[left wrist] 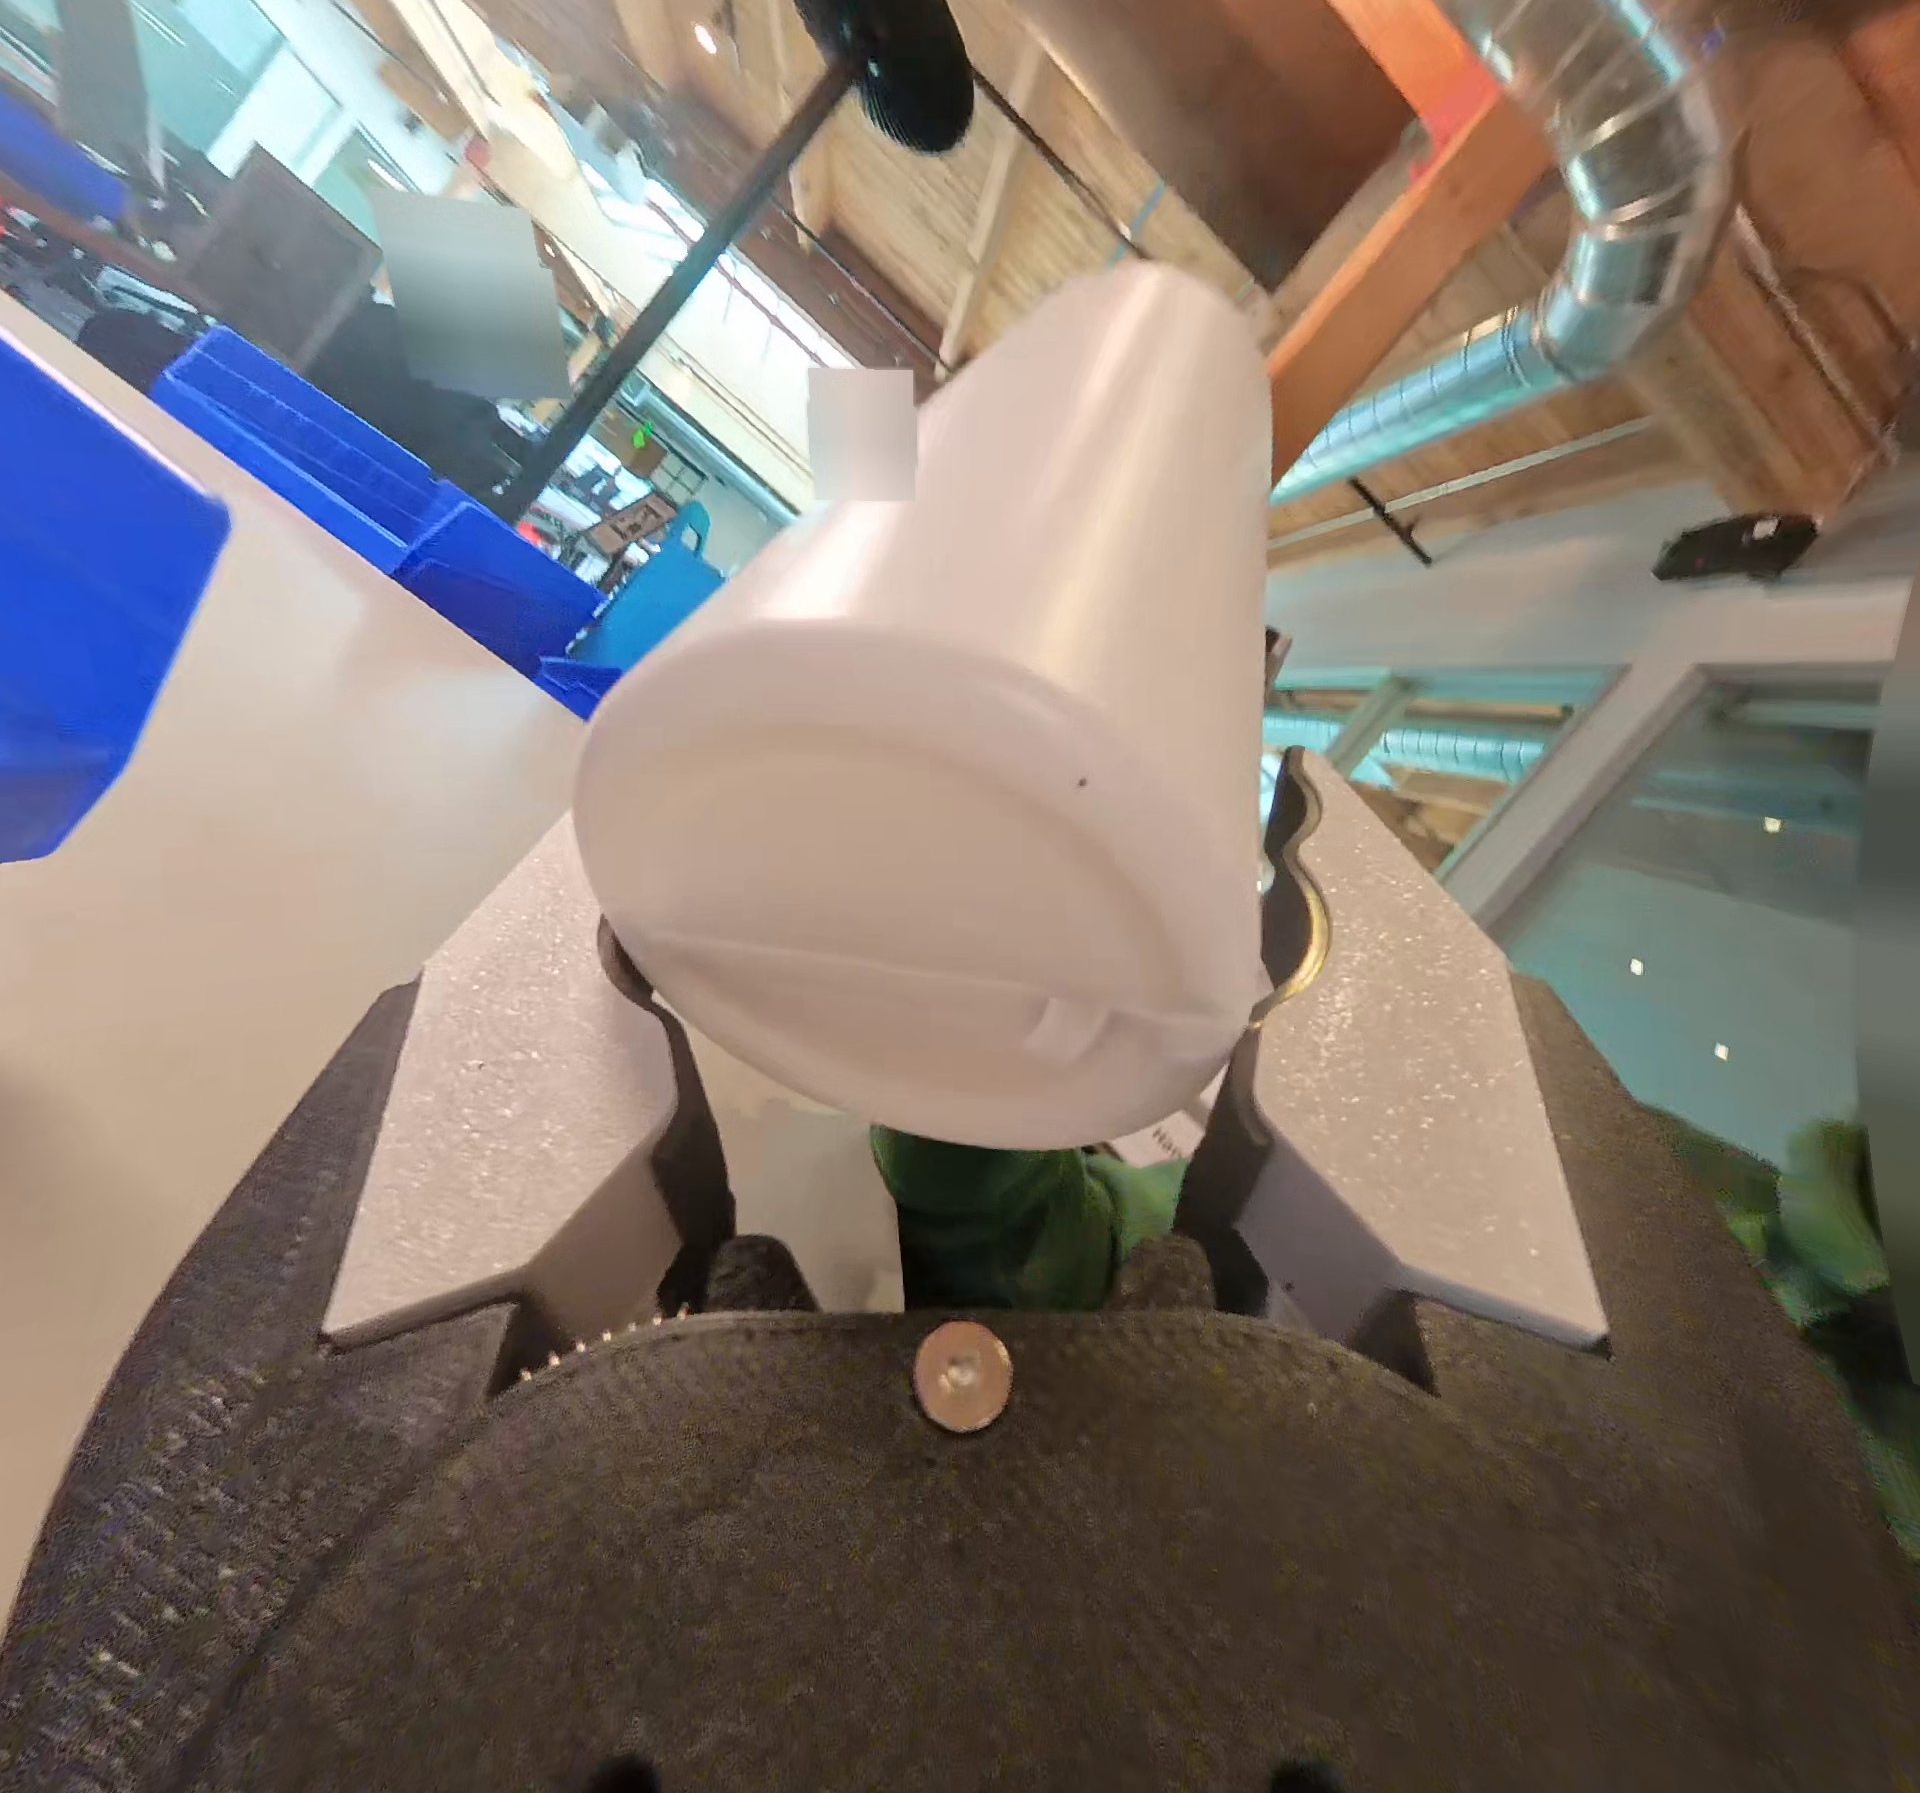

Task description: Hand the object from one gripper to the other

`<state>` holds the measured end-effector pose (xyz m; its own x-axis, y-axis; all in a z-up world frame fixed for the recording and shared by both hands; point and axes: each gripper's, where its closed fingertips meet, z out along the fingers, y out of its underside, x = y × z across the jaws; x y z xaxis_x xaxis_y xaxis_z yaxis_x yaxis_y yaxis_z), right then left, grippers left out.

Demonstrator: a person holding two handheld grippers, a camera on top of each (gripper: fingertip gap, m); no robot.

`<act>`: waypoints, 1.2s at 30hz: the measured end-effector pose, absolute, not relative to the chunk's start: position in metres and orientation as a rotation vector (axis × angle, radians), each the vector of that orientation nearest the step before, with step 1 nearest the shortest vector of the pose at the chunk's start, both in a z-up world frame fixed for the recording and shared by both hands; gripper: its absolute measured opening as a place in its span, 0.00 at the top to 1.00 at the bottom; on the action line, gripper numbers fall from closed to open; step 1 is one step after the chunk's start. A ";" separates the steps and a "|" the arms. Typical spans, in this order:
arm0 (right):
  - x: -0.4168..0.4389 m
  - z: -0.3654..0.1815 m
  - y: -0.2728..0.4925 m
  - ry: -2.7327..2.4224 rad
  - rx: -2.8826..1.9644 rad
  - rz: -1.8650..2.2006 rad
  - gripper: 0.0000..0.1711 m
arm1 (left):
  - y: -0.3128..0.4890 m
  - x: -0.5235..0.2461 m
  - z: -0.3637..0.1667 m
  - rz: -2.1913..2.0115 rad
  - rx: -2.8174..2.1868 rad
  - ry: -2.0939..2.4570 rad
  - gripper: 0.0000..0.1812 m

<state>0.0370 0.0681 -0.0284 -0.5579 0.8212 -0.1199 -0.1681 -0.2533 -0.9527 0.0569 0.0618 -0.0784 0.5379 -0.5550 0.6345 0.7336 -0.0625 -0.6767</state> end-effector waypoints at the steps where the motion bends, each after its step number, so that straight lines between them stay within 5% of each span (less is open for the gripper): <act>1: 0.038 -0.027 0.064 -1.316 -0.835 1.932 0.38 | 0.063 0.061 -0.080 -1.053 -1.267 -0.159 0.35; 10: 0.039 -0.018 0.071 -1.207 -0.791 1.830 0.42 | 0.070 0.052 -0.088 -0.940 -1.314 -0.216 0.37; 24: 0.020 -0.044 0.099 -1.286 -0.598 0.600 0.43 | 0.048 0.033 -0.048 -0.095 -1.190 -0.059 0.37; 36: 0.013 -0.054 0.092 -1.311 -0.572 0.444 0.43 | 0.040 0.039 -0.043 -0.144 -1.151 -0.030 0.40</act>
<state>0.0126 0.0920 -0.0536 0.2080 0.6058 0.7680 0.0144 0.7832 -0.6217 0.0387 0.0403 -0.0430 0.9904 -0.0980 0.0979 0.1292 0.3992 -0.9077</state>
